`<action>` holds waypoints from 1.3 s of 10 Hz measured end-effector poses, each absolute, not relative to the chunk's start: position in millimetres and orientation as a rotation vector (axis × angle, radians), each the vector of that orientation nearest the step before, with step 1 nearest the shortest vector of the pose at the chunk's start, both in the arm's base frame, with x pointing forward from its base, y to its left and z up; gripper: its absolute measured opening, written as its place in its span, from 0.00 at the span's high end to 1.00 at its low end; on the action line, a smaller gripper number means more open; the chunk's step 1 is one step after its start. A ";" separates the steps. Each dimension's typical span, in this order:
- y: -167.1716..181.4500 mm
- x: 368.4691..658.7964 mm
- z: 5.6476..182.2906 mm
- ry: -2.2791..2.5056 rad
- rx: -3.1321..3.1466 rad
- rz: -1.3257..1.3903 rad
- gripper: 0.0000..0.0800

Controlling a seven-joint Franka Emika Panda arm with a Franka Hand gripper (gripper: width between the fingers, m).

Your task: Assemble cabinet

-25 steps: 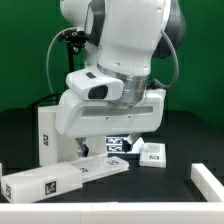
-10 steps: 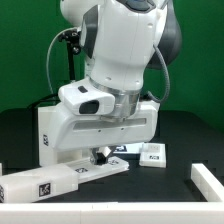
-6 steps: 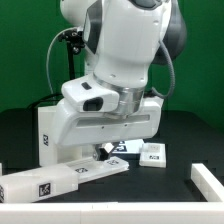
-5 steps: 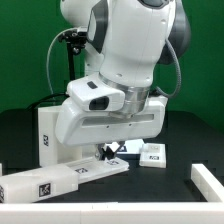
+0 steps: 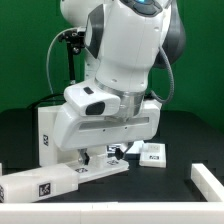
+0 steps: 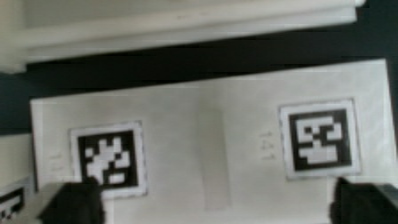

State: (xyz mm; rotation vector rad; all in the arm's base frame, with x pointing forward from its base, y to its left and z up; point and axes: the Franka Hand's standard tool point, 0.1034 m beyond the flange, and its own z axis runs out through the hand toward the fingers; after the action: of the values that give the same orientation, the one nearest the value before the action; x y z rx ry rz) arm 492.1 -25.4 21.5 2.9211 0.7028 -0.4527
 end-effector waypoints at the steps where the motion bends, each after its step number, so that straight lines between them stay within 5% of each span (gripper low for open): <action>1: -26.0 489.1 18.0 0.709 2.922 -0.451 0.07; 3: -27.7 489.7 17.0 0.713 2.919 -0.451 0.00; 8: -27.6 489.6 16.8 0.714 2.919 -0.451 0.01; 9: -27.6 489.6 16.8 0.714 2.919 -0.451 0.22; 10: -27.6 489.5 16.7 0.714 2.919 -0.451 0.22; 11: -27.6 489.5 16.7 0.714 2.919 -0.452 0.41; 12: -27.5 489.5 16.7 0.714 2.919 -0.452 0.41; 13: -27.5 489.5 16.7 0.714 2.919 -0.452 0.66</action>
Offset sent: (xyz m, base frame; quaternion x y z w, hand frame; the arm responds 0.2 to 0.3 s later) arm 0.0000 0.0000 0.0000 0.0000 0.0000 0.0000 1.0000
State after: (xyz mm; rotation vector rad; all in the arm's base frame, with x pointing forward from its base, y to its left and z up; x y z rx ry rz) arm 489.5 -27.5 16.7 2.9189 0.7142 -0.4516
